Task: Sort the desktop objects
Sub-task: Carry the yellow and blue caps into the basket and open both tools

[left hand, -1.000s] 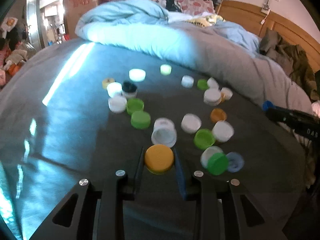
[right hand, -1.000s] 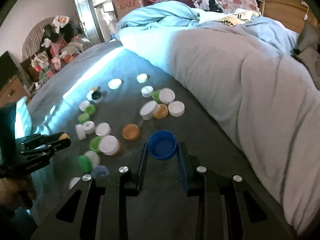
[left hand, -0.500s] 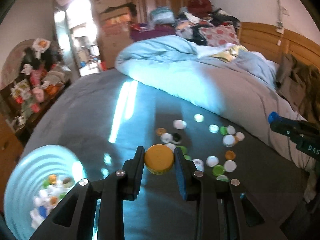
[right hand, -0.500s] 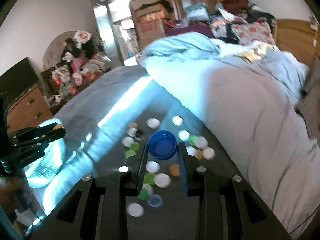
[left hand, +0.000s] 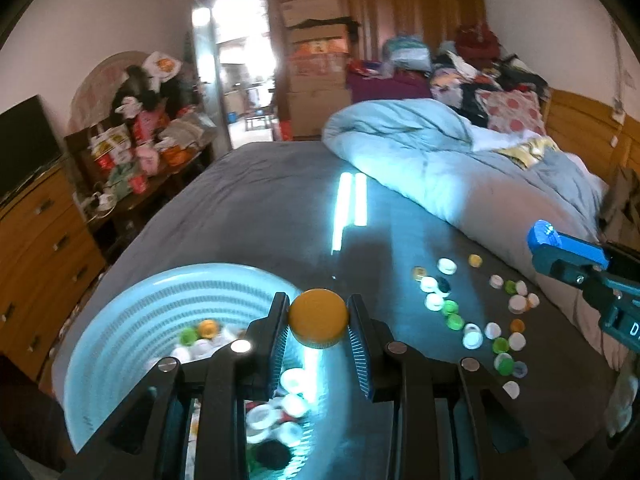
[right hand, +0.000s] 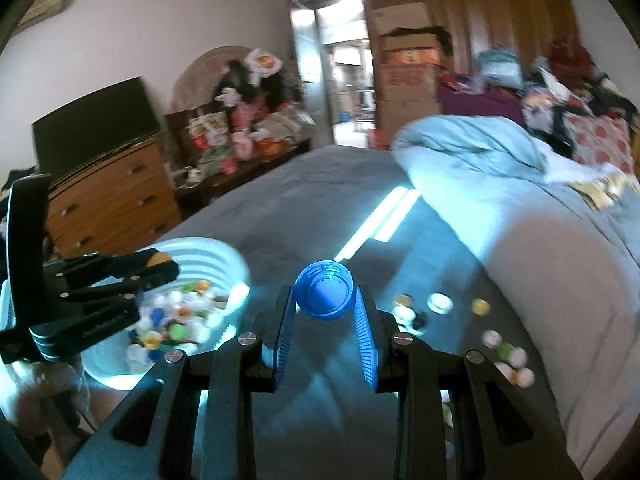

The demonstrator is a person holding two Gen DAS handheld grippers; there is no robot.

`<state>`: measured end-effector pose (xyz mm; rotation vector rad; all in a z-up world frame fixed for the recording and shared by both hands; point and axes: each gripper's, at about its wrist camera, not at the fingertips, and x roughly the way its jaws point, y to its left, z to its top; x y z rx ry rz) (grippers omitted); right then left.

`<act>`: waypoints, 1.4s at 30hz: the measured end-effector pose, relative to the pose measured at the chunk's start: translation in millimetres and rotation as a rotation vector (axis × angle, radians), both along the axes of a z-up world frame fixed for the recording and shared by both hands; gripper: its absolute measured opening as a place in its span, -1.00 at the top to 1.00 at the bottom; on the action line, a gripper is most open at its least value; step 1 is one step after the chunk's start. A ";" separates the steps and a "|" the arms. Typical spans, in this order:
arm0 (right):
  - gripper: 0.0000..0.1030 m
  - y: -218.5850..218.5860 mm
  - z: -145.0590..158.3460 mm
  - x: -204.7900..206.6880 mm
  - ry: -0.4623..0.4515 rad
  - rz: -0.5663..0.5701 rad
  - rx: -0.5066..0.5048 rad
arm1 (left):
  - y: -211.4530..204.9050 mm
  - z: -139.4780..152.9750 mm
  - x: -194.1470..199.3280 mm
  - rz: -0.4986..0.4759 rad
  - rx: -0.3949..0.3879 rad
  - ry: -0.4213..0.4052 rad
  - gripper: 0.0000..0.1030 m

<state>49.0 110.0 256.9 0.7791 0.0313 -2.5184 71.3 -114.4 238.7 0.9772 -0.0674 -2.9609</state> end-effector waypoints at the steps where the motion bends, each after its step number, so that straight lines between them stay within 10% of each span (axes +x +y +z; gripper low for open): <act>1: 0.49 -12.1 0.9 -1.0 -0.001 0.019 0.000 | -5.7 0.2 2.0 0.011 0.005 0.001 0.38; 20: 0.49 -167.7 -13.3 -11.1 -0.121 0.285 0.082 | -124.3 -25.3 17.7 0.160 0.111 -0.145 0.38; 42: 0.49 -200.8 -38.1 -8.4 -0.220 0.349 0.166 | -149.4 -83.3 7.6 0.139 0.145 -0.310 0.38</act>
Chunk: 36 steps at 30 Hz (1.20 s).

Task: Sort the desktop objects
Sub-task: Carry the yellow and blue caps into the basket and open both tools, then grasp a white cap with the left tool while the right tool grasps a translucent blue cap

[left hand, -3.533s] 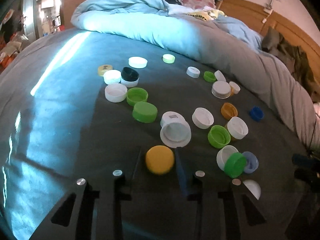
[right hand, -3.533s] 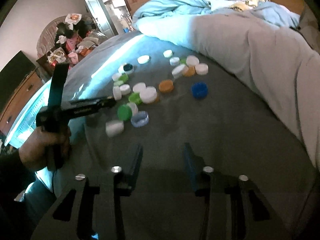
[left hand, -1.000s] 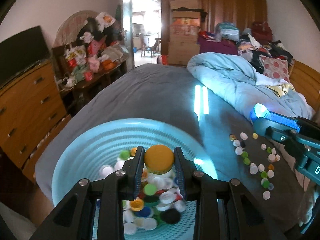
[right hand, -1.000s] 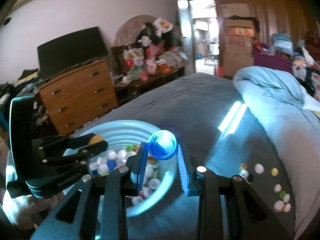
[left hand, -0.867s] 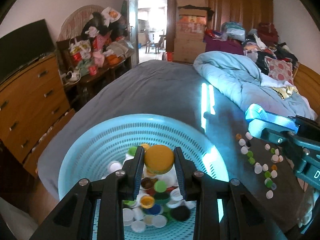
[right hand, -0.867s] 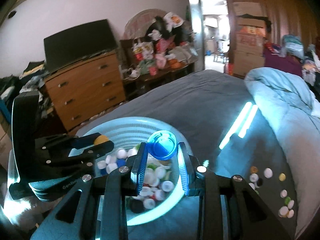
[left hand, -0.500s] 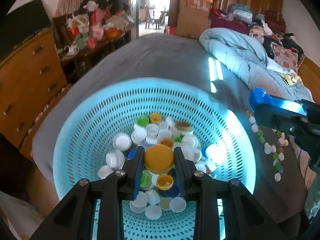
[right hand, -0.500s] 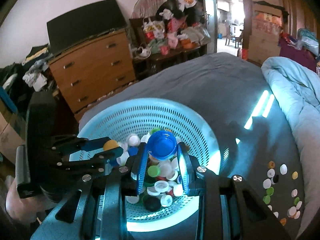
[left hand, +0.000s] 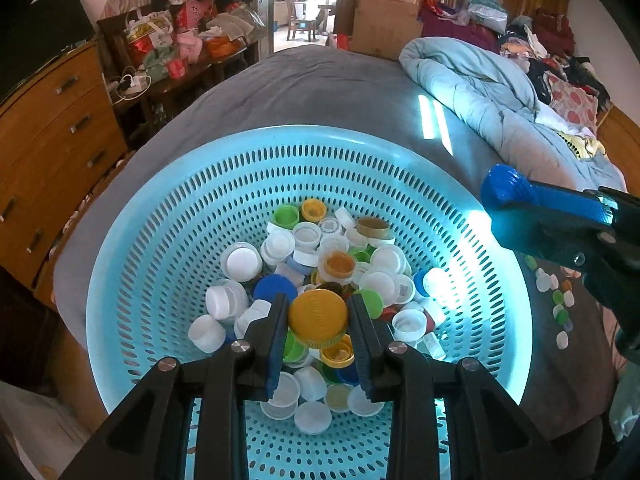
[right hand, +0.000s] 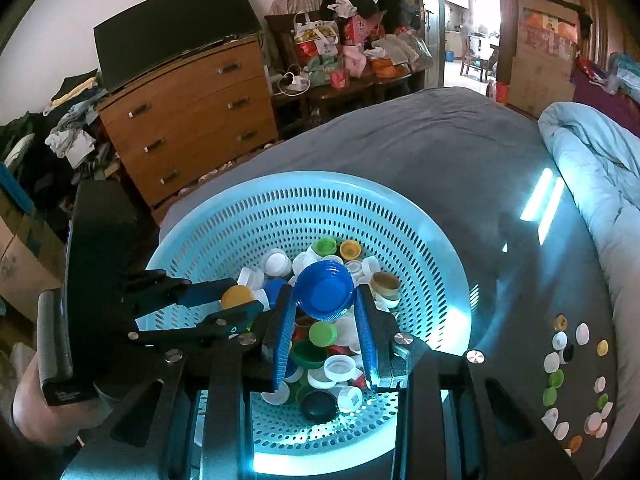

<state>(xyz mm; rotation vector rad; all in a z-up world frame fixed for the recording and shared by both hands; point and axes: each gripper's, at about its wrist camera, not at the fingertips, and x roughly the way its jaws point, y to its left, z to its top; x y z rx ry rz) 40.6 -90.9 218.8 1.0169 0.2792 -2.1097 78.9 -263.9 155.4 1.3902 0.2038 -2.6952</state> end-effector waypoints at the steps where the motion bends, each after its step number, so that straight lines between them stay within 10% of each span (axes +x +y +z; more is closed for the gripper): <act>1: 0.49 0.4 0.4 -0.8 -0.001 0.000 0.000 | 0.2 -0.3 0.1 0.001 0.000 -0.001 0.38; 6: 0.49 0.3 0.1 -2.0 -0.003 -0.002 0.001 | -4.0 1.1 0.1 0.013 0.010 0.004 0.37; 10: 0.27 0.3 -0.3 -2.0 -0.009 -0.001 -0.007 | -8.1 0.8 1.0 0.031 0.010 0.015 -0.97; 12: -0.13 3.2 0.5 -1.4 -0.003 -0.008 -0.024 | -8.1 0.8 3.0 0.037 0.006 0.017 -0.99; 29: -0.13 30.2 10.9 4.2 0.036 -0.046 -0.092 | 5.5 1.3 -3.0 0.015 0.003 -0.001 -1.00; 36: -0.13 145.0 17.3 39.2 0.245 -0.254 -0.144 | 97.4 54.3 7.2 -0.205 -0.031 0.215 -0.99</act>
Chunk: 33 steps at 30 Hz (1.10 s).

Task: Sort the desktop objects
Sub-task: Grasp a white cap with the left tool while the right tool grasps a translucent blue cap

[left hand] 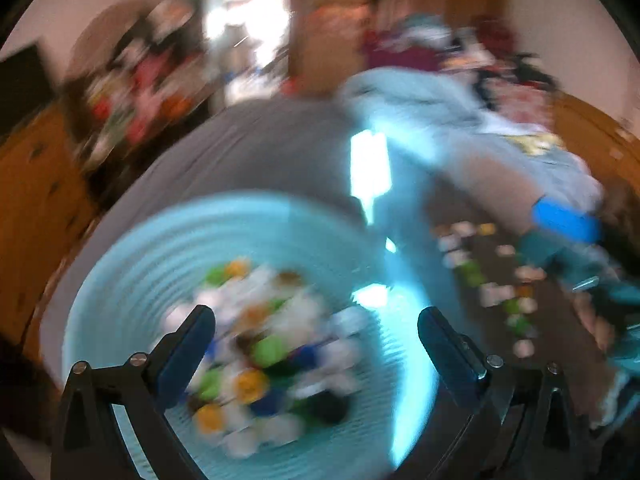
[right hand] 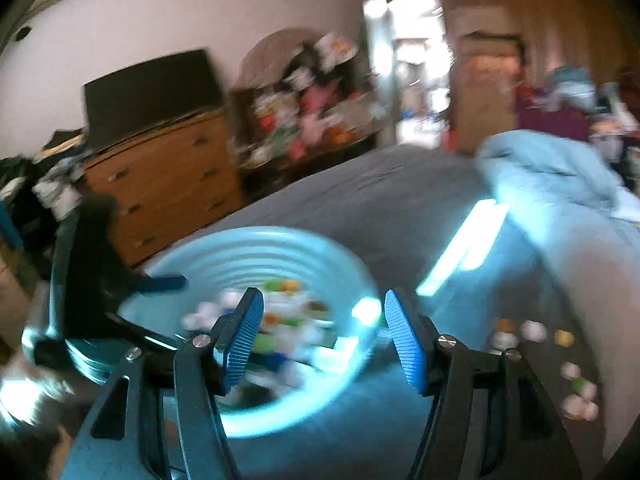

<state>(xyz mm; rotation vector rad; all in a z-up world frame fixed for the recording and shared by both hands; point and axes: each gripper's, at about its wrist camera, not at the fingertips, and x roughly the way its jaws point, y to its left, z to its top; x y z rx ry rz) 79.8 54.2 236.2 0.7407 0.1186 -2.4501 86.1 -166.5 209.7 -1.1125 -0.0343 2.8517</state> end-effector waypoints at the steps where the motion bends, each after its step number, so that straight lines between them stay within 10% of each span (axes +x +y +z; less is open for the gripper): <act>1: -0.13 25.7 -7.6 3.5 -0.001 -0.059 0.008 | 27.5 8.1 1.9 -0.067 -0.006 0.036 -1.00; 5: -0.13 122.0 -52.7 7.6 -0.103 -0.280 0.055 | 116.1 5.7 2.0 -0.280 -0.039 0.059 -1.00; 11: -0.13 235.0 -135.1 25.0 -0.336 -0.481 0.093 | 199.4 -99.9 -29.6 -0.452 0.026 -0.182 -0.98; 15: -0.13 265.4 -167.5 44.1 -0.393 -0.505 0.084 | 232.7 -159.8 -27.2 -0.525 0.071 -0.272 -0.88; 25: 0.14 292.7 -183.3 63.8 -0.397 -0.500 -0.004 | 293.1 -200.5 -36.5 -0.544 0.049 -0.220 -0.88; 27: 0.25 297.9 -178.9 64.0 -0.383 -0.494 -0.014 | 294.2 -201.5 -36.9 -0.538 0.045 -0.202 -0.76; 30: 0.38 301.6 -179.9 55.7 -0.389 -0.490 -0.040 | 287.0 -197.9 -40.1 -0.522 0.059 -0.195 0.22; 33: 0.44 300.3 -182.3 46.4 -0.393 -0.481 -0.054 | 272.7 -193.3 -41.6 -0.498 0.088 -0.204 0.36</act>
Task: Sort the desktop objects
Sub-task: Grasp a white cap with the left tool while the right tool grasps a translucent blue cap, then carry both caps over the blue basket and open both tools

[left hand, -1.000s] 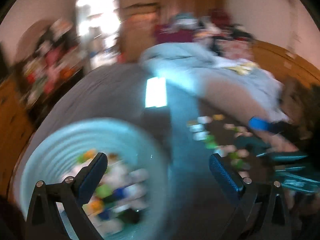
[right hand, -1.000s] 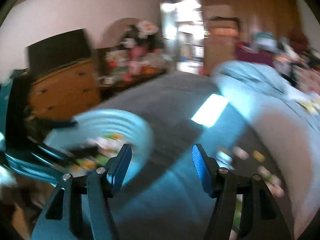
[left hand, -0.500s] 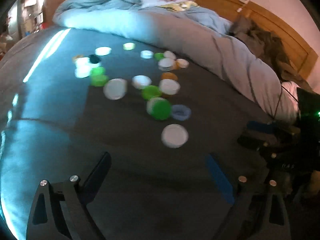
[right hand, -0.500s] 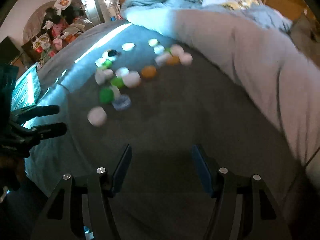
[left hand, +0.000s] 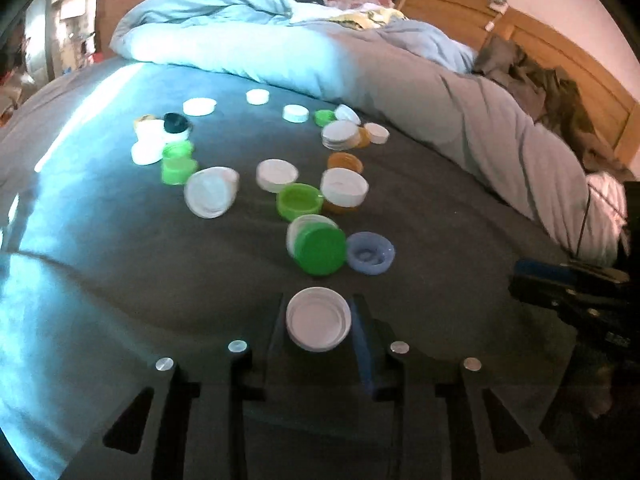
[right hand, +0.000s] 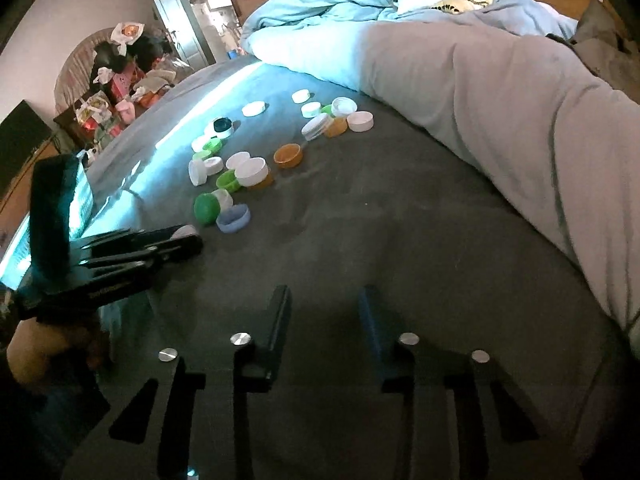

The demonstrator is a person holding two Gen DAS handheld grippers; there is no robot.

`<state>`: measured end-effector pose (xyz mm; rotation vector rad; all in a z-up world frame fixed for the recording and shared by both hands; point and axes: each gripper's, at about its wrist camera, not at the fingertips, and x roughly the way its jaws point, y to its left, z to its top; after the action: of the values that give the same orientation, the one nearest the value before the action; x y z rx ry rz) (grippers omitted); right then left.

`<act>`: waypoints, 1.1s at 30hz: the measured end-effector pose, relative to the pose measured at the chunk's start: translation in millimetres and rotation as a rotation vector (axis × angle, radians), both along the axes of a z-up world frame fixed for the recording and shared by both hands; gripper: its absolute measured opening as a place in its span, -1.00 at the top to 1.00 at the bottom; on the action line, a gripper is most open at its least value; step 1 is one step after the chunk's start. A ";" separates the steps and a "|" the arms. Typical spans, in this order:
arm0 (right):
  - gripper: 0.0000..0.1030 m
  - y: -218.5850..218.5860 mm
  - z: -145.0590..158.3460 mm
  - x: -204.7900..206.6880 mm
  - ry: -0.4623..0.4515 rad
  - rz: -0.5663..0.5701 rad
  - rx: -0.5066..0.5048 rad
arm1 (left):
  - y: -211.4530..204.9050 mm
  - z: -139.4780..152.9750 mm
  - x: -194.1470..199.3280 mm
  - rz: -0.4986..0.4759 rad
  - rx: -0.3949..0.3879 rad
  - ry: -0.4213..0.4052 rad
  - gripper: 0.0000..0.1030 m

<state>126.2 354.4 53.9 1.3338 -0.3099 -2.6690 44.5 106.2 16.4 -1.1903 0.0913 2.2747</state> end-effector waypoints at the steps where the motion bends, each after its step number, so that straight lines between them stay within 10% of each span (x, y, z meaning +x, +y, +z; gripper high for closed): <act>1: 0.44 -1.1 -0.3 -3.0 0.001 0.006 -0.004 | -5.6 1.8 1.4 0.012 0.000 0.004 0.36; 15: 0.44 -77.9 -15.9 -75.7 0.015 0.283 0.059 | -45.9 3.9 -7.8 0.104 0.009 0.007 0.35; 33: 0.49 -70.9 0.1 -57.2 0.032 0.190 0.064 | -42.2 27.9 0.4 0.090 -0.004 0.034 0.34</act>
<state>69.0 283.5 53.9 1.2674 -0.0892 -2.5586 44.9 63.9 44.4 -1.1799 0.0562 2.3738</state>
